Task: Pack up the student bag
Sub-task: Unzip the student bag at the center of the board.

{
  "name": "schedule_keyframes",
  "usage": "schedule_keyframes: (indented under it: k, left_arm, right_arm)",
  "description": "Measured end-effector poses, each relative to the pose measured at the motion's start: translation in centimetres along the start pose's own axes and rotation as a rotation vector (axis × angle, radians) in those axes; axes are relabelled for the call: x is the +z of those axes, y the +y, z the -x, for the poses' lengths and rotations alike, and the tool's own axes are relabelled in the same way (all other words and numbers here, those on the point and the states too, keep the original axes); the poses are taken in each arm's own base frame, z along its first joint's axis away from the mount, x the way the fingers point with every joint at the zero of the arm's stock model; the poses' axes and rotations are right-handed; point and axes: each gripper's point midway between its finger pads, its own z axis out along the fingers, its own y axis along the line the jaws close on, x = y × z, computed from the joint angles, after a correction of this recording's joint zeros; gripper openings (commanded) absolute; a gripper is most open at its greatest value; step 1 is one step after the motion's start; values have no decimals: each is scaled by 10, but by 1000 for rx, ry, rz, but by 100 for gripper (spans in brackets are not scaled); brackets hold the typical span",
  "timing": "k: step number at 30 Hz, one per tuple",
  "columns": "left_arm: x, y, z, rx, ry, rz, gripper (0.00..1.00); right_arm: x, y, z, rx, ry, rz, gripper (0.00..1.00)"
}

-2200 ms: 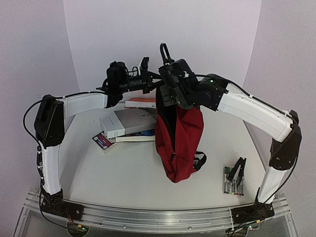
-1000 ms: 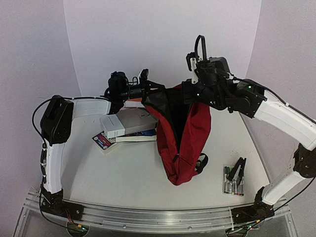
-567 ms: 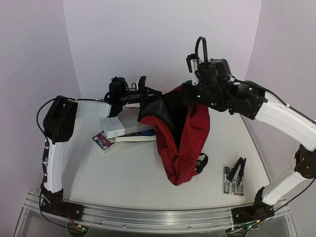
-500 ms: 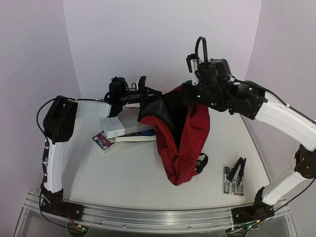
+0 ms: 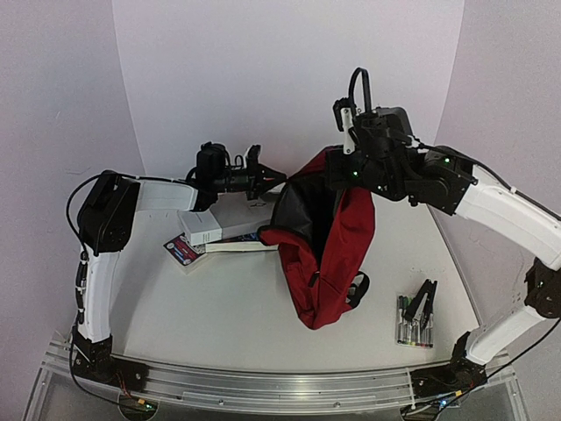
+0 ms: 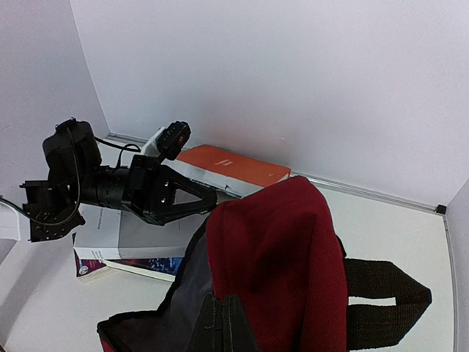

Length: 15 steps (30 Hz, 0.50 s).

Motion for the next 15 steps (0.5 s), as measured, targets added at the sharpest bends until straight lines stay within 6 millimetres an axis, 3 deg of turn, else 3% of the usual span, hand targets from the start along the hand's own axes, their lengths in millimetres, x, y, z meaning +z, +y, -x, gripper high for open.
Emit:
schedule_keyframes:
  k: [9, 12, 15]
  left_arm:
    - [-6, 44, -14, -42, 35, 162, 1]
    - [-7, 50, -17, -34, 46, 189, 4]
    - [-18, 72, -9, -64, -4, 284, 11]
  right_arm:
    - [2, -3, -6, -5, 7, -14, 0]
    - [3, -3, -9, -9, 13, -18, 0]
    - [-2, -7, -1, 5, -15, -33, 0]
